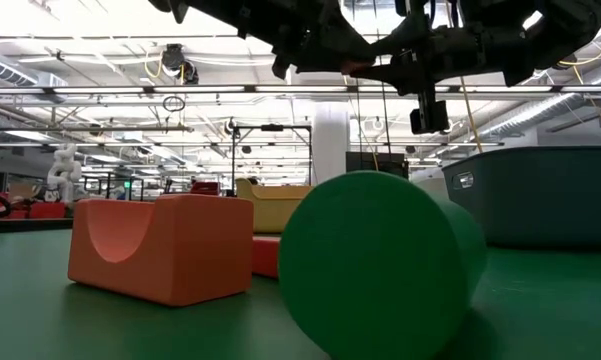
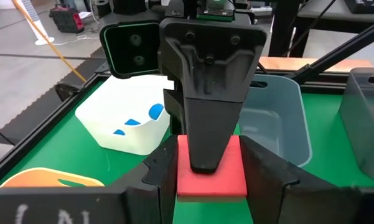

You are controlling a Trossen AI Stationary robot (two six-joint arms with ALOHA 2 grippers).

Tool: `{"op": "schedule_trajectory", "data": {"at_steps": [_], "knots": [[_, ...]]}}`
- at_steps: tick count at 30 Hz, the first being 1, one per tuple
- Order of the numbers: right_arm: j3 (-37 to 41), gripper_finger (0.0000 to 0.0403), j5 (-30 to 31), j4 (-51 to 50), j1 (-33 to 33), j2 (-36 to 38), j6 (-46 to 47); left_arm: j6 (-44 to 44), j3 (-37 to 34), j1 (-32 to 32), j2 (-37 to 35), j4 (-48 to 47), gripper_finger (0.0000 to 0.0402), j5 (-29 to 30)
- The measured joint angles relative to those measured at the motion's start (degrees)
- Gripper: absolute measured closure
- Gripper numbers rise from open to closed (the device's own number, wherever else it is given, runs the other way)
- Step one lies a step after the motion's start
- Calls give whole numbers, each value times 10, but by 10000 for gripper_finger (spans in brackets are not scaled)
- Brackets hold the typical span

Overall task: Sort & place blocks by color
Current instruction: Put the top orange block into the black bin

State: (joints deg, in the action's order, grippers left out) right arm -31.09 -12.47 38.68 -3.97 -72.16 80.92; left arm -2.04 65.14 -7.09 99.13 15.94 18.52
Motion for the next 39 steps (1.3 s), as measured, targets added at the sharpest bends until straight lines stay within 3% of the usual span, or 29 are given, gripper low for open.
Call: {"op": "schedule_trajectory", "data": {"at_steps": [7, 15, 20, 30, 35, 39], "knots": [[0, 361, -9, -3, 0, 1, 0, -11, 0, 0, -1, 7, 264, 0], [0, 361, -52, -27, -19, 2, -49, -86, 1, 0, -2, 13, 83, -5], [0, 361, -100, -58, -46, 2, -117, -109, 1, 0, -2, 13, 21, -4], [0, 361, -132, -149, -82, 70, -256, -195, 1, -1, -2, 3, 8, -7], [-8, 361, -113, -266, -92, 145, -317, -224, 1, -1, -2, -6, 7, -8], [-33, 361, -81, -374, -87, 194, -362, -248, 1, 4, -2, -12, 7, -52]]}}
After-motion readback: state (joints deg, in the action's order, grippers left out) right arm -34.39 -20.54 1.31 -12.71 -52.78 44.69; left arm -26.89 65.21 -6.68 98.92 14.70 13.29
